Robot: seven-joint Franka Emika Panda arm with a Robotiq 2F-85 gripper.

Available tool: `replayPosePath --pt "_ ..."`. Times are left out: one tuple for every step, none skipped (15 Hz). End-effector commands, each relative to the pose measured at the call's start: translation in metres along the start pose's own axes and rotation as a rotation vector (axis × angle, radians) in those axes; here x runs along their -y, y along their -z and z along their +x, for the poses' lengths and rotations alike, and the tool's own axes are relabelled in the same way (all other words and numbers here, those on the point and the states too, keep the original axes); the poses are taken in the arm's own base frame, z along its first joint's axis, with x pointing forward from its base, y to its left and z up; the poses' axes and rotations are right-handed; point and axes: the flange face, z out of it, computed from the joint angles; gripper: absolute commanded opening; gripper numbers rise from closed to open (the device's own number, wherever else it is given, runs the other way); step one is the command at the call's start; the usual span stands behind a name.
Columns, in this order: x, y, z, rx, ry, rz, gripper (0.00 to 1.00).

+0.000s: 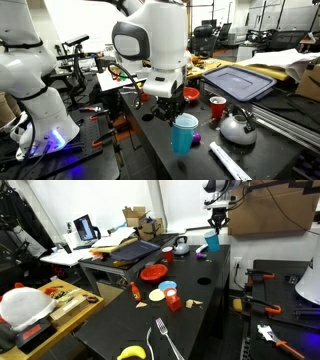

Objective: Move the stacked blue cups to the right.

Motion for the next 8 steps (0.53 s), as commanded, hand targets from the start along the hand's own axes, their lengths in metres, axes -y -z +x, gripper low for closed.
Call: replayPosePath --pt "0.005 0.002 0.008 -0.005 -0.017 0.014 0.01" --pt "0.006 0.003 0.012 -0.008 -0.023 0.018 0.01" --pt "0.008 0.003 0.016 -0.011 -0.028 0.021 0.01" --pt "0.010 0.003 0.020 -0.014 -0.034 0.025 0.01" --pt "0.013 0.002 0.024 -0.014 -0.045 0.033 0.01" --pt "0.016 0.001 0.029 -0.006 -0.060 0.038 0.01" --pt "0.019 0.000 0.032 0.009 -0.080 0.044 0.01" --pt "0.022 -0.001 0.036 0.017 -0.101 0.057 0.01"
